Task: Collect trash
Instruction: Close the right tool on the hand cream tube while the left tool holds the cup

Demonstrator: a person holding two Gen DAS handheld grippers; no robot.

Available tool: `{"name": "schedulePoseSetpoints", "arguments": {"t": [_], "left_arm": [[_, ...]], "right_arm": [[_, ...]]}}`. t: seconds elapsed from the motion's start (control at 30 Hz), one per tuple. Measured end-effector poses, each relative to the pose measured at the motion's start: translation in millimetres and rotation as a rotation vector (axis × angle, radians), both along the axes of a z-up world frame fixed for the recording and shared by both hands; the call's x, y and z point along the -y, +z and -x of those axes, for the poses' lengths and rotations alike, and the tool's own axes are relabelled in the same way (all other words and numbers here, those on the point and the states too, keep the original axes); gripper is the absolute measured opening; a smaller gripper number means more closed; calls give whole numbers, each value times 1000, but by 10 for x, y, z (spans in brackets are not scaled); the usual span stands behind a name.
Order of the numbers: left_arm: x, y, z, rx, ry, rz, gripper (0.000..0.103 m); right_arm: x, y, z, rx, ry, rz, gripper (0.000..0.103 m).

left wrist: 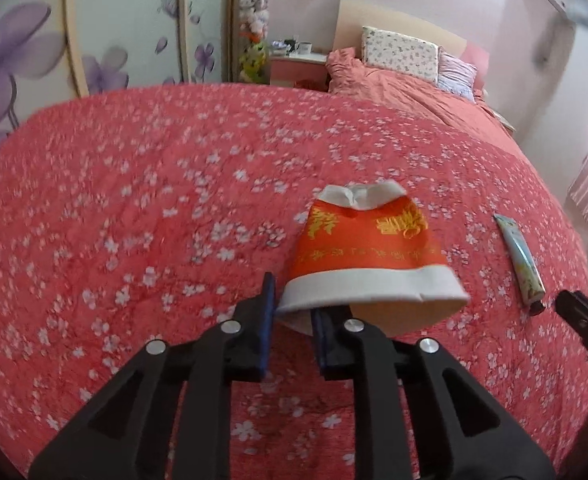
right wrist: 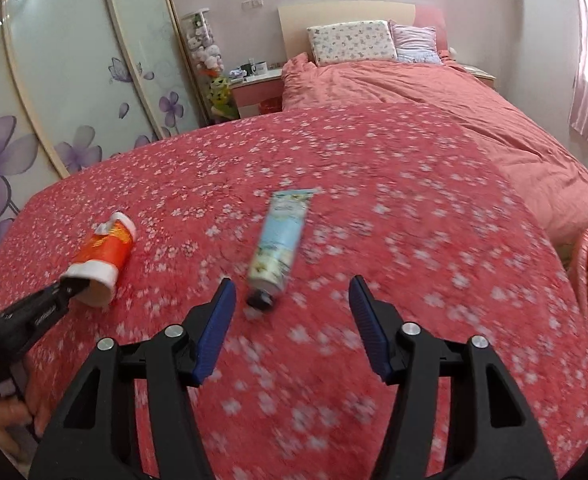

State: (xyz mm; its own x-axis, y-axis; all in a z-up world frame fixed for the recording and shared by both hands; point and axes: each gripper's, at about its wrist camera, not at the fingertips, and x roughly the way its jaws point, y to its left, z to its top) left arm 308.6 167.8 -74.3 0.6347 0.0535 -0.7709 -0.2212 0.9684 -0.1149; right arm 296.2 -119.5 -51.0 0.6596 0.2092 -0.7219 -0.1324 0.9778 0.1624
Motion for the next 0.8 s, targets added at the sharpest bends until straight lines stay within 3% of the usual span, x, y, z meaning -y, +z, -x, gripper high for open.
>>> {"name": "schedulePoseSetpoints", "arguments": {"t": [0.3,0.57,0.63,0.67,0.8], "left_arm": [[-69,-38,62,9,2,50,18],[-73,-34,82,5,2,38,18],[-63,-28,78,5,2,38,18],[-62,-28,78,5,2,37,18],[-58,-28,63,4,2,37,19]], "right_arm": [[-185,-139,-240,-52,-32,51,46],[-274,-167,-317,-58,-54,78,42],[-297,-165,-322,-58,-53,86,38],[-302,-163,-321,-57,-49,83,29],[-246,-160,-288,-53,-43,113,28]]}}
